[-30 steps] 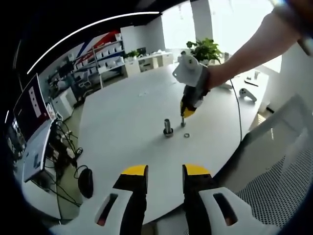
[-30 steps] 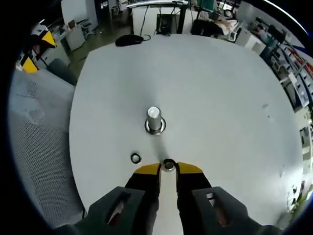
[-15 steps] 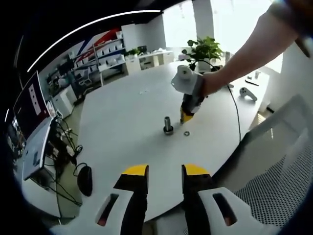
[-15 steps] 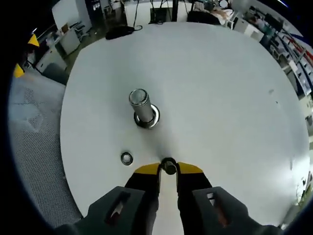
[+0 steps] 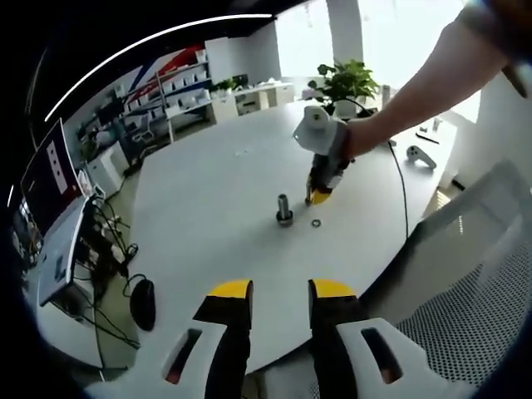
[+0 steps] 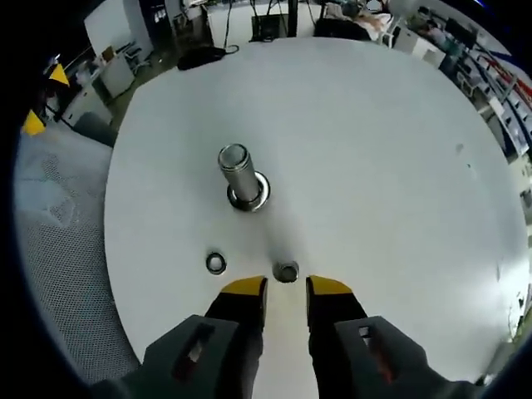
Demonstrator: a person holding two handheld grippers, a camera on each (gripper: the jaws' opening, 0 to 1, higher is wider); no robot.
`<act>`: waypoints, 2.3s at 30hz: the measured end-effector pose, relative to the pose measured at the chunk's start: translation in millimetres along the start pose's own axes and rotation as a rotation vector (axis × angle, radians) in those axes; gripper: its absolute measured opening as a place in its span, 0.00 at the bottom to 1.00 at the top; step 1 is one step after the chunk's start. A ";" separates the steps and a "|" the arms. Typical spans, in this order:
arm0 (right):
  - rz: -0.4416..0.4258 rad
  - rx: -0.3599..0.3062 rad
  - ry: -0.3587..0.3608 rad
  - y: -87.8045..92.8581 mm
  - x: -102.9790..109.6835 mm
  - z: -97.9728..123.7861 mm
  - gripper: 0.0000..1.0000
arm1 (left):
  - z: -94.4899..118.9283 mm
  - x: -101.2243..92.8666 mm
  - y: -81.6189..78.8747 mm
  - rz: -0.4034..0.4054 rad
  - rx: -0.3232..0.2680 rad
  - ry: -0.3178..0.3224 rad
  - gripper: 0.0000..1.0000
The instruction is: Place the washer onto the threaded stud by aligning its center hole with the stud, sliding it down to the base, and recovering from edge contact or off-axis alignment until the washer reaches the visible bottom stop.
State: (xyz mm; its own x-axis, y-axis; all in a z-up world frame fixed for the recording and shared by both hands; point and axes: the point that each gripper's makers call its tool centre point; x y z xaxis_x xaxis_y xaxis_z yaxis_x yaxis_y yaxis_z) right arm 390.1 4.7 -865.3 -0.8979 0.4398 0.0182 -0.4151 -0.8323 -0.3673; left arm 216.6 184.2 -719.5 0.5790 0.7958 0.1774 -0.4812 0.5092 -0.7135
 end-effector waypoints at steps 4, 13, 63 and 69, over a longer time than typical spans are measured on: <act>-0.017 0.010 -0.006 9.5 2.0 1.7 0.22 | 0.5 0.7 -0.9 0.008 -0.005 0.000 0.25; -0.017 -0.001 -0.025 13.4 18.3 4.5 0.24 | 2.0 2.7 -4.2 0.006 -0.021 -0.014 0.26; 0.133 0.058 -0.047 -8.6 62.2 -21.5 0.13 | 1.4 3.4 2.4 0.005 0.011 -0.017 0.25; 0.033 -0.032 -0.038 -6.5 61.5 -17.9 0.13 | 2.1 4.1 2.2 0.009 0.008 -0.023 0.25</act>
State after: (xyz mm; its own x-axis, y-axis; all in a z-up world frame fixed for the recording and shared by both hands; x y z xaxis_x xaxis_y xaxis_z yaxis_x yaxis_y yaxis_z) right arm 340.2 43.2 -878.5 -0.9164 0.3982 0.0408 -0.3805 -0.8348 -0.3980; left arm 216.5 189.2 -718.9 0.5596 0.8075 0.1866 -0.4916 0.5047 -0.7097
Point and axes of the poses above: the point that each gripper's makers call its tool centre point, and the gripper's own axes: z roughly backward along the fingers, x roughly to its left, y roughly out of its underside, and after that the axes turned 6 degrees about -z, right-handed
